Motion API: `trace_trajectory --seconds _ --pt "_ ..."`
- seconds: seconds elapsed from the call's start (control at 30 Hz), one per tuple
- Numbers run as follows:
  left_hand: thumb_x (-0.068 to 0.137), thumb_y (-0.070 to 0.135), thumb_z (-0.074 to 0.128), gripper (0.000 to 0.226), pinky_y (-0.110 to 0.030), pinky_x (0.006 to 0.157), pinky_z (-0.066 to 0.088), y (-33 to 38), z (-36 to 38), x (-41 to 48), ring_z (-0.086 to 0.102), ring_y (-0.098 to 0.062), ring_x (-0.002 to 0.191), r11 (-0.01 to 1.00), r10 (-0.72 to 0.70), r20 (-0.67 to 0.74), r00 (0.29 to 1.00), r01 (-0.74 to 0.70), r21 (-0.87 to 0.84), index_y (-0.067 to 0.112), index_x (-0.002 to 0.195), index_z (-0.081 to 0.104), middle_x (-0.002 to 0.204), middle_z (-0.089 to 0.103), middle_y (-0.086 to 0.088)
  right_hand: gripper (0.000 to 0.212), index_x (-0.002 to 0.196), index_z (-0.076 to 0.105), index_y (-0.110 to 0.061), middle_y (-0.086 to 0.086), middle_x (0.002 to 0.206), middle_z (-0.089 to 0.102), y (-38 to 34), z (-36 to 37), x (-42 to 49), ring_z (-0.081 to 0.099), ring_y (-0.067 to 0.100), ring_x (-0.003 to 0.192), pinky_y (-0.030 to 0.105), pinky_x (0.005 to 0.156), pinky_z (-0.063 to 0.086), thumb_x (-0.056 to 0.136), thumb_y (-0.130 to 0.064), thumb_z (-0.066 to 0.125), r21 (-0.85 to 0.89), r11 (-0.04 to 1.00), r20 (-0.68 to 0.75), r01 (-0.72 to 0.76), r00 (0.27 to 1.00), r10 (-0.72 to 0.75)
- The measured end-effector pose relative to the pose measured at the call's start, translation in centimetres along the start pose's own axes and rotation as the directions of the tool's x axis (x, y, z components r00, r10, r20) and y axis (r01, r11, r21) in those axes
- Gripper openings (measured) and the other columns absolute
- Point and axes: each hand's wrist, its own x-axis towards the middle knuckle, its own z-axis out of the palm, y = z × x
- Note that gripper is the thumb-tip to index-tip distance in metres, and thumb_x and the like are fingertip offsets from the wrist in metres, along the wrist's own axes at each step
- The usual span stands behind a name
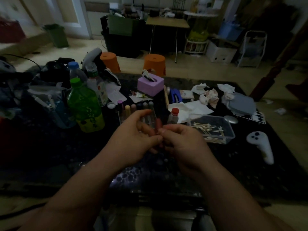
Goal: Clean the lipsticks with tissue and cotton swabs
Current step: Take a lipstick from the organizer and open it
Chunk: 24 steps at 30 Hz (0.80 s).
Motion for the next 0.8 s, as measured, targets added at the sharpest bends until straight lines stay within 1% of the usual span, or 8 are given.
trace_trajectory --seconds 0.03,0.13,0.2,0.27,0.43,0.57,0.7,0.8 --pt "0.079 0.005 0.081 0.069 -0.029 0.063 0.059 0.4 0.2 -0.4 0.075 -0.021 0.071 1.0 -0.023 0.023 0.999 0.023 -0.013 0.033 0.132 0.047 0.085 0.074 -0.004 0.017 0.106 0.07 -0.006 0.014 0.097 0.075 0.2 -0.3 -0.6 0.072 0.03 0.092 0.038 0.077 0.058 0.09 -0.013 0.069 0.026 1.0 0.01 -0.007 1.0 0.007" --pt "0.081 0.008 0.079 0.035 -0.028 0.063 0.059 0.9 0.9 -2.1 0.074 -0.019 0.073 0.999 -0.028 0.029 0.999 0.029 -0.03 0.019 0.112 0.067 0.09 0.076 -0.005 0.015 0.1 0.074 -0.004 0.016 0.095 0.075 0.5 -1.1 -2.1 0.07 0.038 0.095 0.05 0.081 0.056 0.091 -0.015 0.066 0.093 0.996 0.058 0.005 0.998 -0.01" --pt "0.086 0.011 0.075 0.017 -0.028 0.062 0.058 0.7 1.5 -3.1 0.071 -0.021 0.07 0.99 -0.059 0.003 0.998 0.059 -0.13 0.014 0.102 0.073 0.087 0.076 -0.009 0.017 0.095 0.074 -0.004 0.013 0.084 0.073 0.4 -1.7 -2.6 0.068 0.031 0.077 0.042 0.066 0.055 0.094 -0.017 0.063 0.101 0.995 0.11 0.005 0.994 -0.016" --pt "0.091 0.014 0.07 0.009 -0.029 0.062 0.056 0.6 1.8 -3.5 0.068 -0.021 0.067 0.974 -0.097 -0.019 0.995 0.091 -0.205 0.011 0.098 0.075 0.083 0.075 -0.011 0.017 0.093 0.073 -0.006 0.01 0.075 0.067 0.4 -2.3 -2.8 0.057 0.019 0.064 0.029 0.054 0.044 0.095 -0.017 0.06 0.088 0.996 0.15 -0.007 0.989 -0.006" --pt "0.097 0.024 0.061 0.02 -0.025 0.054 0.052 0.9 1.8 -1.5 0.06 -0.015 0.059 0.968 -0.152 -0.014 0.988 0.146 -0.204 0.01 0.093 0.075 0.071 0.068 -0.005 0.012 0.1 0.07 -0.007 0.007 0.074 0.067 0.4 -4.0 -1.9 0.053 0.012 0.057 0.022 0.049 0.04 0.094 -0.011 0.061 -0.007 0.998 0.16 0.07 0.985 -0.068" --pt "0.093 0.02 0.065 0.015 -0.025 0.055 0.05 -0.6 1.2 0.7 0.058 -0.014 0.059 0.955 -0.176 0.059 0.983 0.185 -0.233 0.011 0.088 0.077 0.072 0.066 -0.006 0.01 0.098 0.072 -0.012 0.006 0.08 0.074 0.3 -4.7 0.1 0.065 0.016 0.067 0.029 0.061 0.048 0.088 -0.014 0.07 -0.15 0.984 0.179 0.099 0.981 -0.072" --pt "0.089 0.019 0.067 0.016 -0.025 0.058 0.051 -2.5 0.1 2.7 0.058 -0.016 0.061 0.945 -0.198 0.113 0.974 0.22 -0.243 0.005 0.093 0.075 0.074 0.066 -0.01 0.011 0.087 0.071 -0.023 -0.002 0.083 0.075 0.3 -4.7 2.3 0.071 0.011 0.075 0.026 0.068 0.053 0.08 -0.02 0.079 -0.457 0.871 0.209 0.18 0.974 -0.091" --pt "0.09 0.027 0.067 0.021 -0.024 0.056 0.048 -3.4 -0.5 4.2 0.056 -0.015 0.058 0.971 -0.182 0.121 0.976 0.198 -0.133 0.007 0.089 0.075 0.066 0.065 -0.004 0.012 0.082 0.071 -0.023 -0.004 0.08 0.074 0.7 -3.9 3.9 0.071 0.009 0.074 0.027 0.068 0.056 0.077 -0.025 0.082 -0.535 0.822 0.233 0.197 0.969 -0.08"
